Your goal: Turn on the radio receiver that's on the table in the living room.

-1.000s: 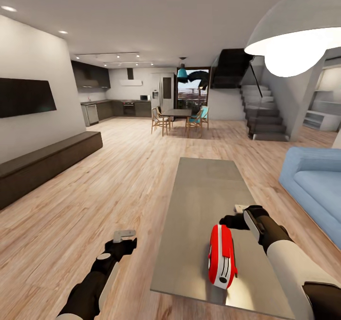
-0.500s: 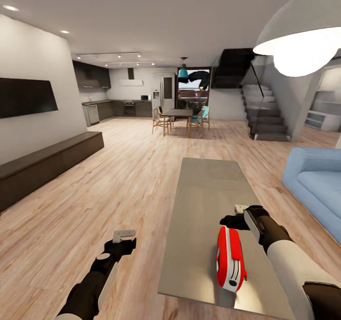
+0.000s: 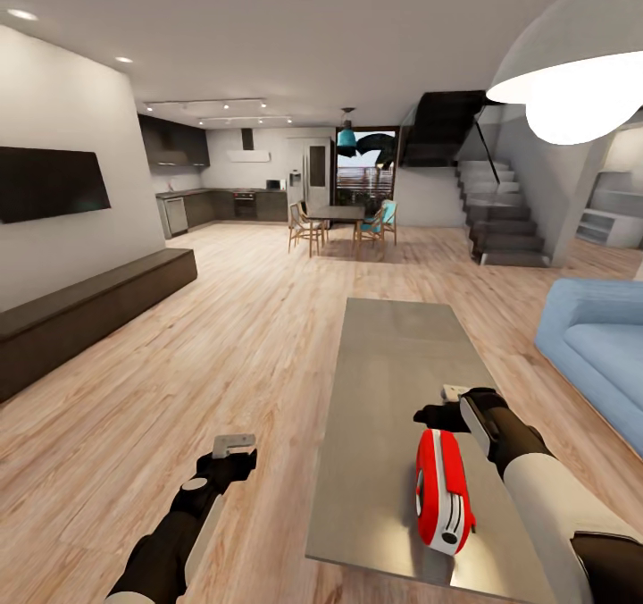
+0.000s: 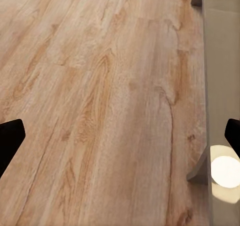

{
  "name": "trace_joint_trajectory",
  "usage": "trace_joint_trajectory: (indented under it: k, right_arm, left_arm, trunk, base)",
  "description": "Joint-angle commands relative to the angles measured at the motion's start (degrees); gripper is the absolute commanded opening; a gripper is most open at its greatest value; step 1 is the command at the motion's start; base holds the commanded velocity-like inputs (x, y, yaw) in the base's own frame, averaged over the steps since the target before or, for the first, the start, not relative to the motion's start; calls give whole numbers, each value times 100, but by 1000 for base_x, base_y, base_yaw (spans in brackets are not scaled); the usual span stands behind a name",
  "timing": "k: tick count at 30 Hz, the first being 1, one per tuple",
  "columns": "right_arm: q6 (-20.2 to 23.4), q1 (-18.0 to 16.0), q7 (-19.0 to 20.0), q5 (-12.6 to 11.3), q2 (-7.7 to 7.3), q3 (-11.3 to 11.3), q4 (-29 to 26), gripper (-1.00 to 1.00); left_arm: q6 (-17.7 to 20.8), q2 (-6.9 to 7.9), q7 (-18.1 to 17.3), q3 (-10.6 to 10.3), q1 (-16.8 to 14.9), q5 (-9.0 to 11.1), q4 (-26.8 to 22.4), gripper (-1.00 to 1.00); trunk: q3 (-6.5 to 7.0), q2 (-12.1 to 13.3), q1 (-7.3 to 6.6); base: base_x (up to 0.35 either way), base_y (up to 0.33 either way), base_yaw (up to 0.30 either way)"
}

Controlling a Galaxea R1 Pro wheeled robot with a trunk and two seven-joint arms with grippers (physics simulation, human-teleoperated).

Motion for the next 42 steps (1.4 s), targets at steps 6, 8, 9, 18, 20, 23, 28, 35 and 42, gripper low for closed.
trace_joint_trajectory:
  k: [6, 8, 9, 18, 20, 23, 28, 35, 42]
  right_arm:
    - [-8, 0, -55, 13, -13, 0, 5, 100]
    - [-8, 2, -69, 15, -27, -2, 8, 100]
    - [-5, 4, -75, 16, -36, -4, 15, 100]
    - [-197, 9, -127, 24, -196, -339, 356, 100]
    - [-289, 9, -147, 29, -253, -638, 436, 100]
    - [-327, 9, -160, 34, -277, -791, 471, 100]
    - [-333, 9, -164, 41, -280, -833, 481, 100]
    - [-334, 9, -165, 44, -281, -831, 481, 100]
    - [-334, 9, -172, 44, -281, -841, 484, 100]
  left_arm:
    - [0, -2, 0, 0, 0, 0, 7, 100]
    - [0, -1, 0, 0, 0, 0, 8, 100]
    - [0, -1, 0, 0, 0, 0, 8, 100]
    - [0, 0, 4, 0, 0, 0, 9, 100]
    - [0, 0, 5, 0, 0, 0, 9, 100]
    - [0, 0, 7, 0, 0, 0, 9, 100]
    - [0, -6, 7, 0, 0, 0, 9, 100]
    - [0, -15, 6, 0, 0, 0, 9, 100]
    - [-116, -25, 8, 2, 0, 0, 12, 100]
  trunk:
    - [0, 0, 0]
    - [1, 0, 0]
    - [1, 0, 0]
    - [2, 0, 0]
    - [2, 0, 0]
    - [2, 0, 0]
    - [2, 0, 0]
    - [2, 0, 0]
    - [2, 0, 0]
  base:
    - [0, 1, -13]
    - [0, 0, -74]
    - [0, 0, -56]
    - [0, 0, -16]
    - [0, 0, -1]
    - [0, 0, 0]
    - [0, 0, 0]
    - [0, 0, 0]
    - [0, 0, 0]
